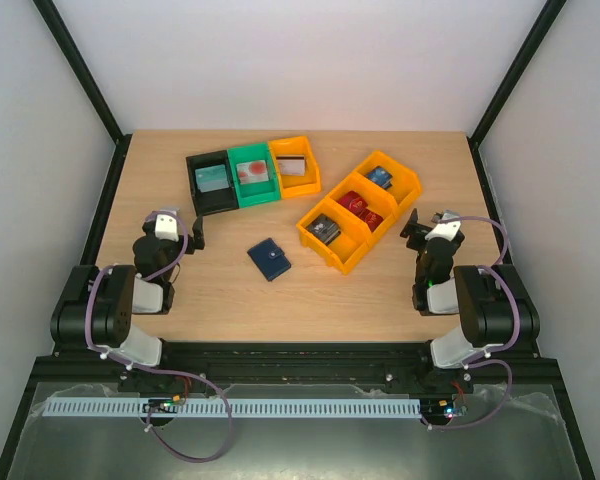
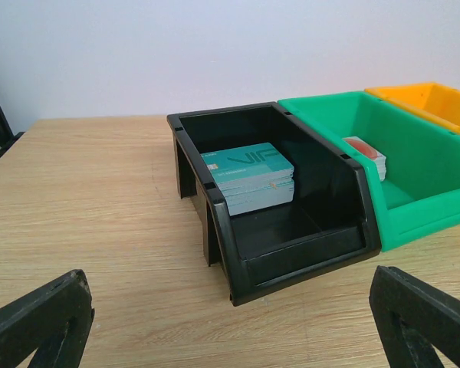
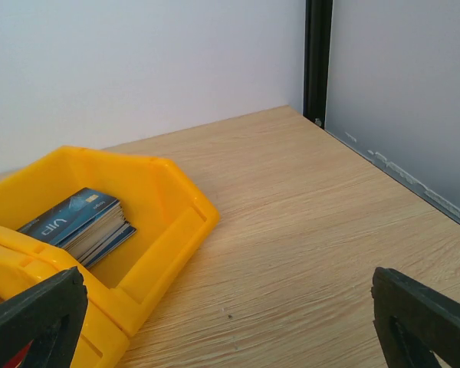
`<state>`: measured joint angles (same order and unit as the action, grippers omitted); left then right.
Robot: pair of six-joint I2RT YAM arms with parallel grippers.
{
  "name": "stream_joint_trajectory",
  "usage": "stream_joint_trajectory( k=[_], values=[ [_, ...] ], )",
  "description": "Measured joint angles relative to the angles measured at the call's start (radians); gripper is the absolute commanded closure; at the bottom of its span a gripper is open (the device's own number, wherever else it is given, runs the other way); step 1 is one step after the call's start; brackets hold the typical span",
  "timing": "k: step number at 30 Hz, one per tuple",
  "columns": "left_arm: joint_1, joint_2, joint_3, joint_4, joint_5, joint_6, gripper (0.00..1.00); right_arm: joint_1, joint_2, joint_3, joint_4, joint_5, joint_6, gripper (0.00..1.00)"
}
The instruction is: Take the credit cards out of the card holder
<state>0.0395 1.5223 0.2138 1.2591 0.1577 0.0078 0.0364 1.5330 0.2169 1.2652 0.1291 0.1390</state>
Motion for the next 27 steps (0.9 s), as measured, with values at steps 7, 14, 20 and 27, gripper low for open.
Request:
stream_joint_trajectory(
  k=[7,14,20,27],
  values=[
    [0.000,0.001,0.000,0.001,-0.001,0.000,0.00,0.000,0.000,0.000,0.000,0.000,0.000,0.01],
    [-0.005,0.001,0.000,0.005,-0.016,-0.005,0.01,0.000,0.000,0.000,0.000,0.000,0.000,0.01],
    [-0.005,0.001,0.000,0.003,-0.022,-0.009,0.00,0.000,-0.113,0.191,-0.328,0.036,0.033,0.01],
    [-0.004,0.001,0.002,0.001,-0.028,-0.016,0.01,-0.001,-0.255,0.477,-0.575,-0.249,0.169,0.03]
  ],
)
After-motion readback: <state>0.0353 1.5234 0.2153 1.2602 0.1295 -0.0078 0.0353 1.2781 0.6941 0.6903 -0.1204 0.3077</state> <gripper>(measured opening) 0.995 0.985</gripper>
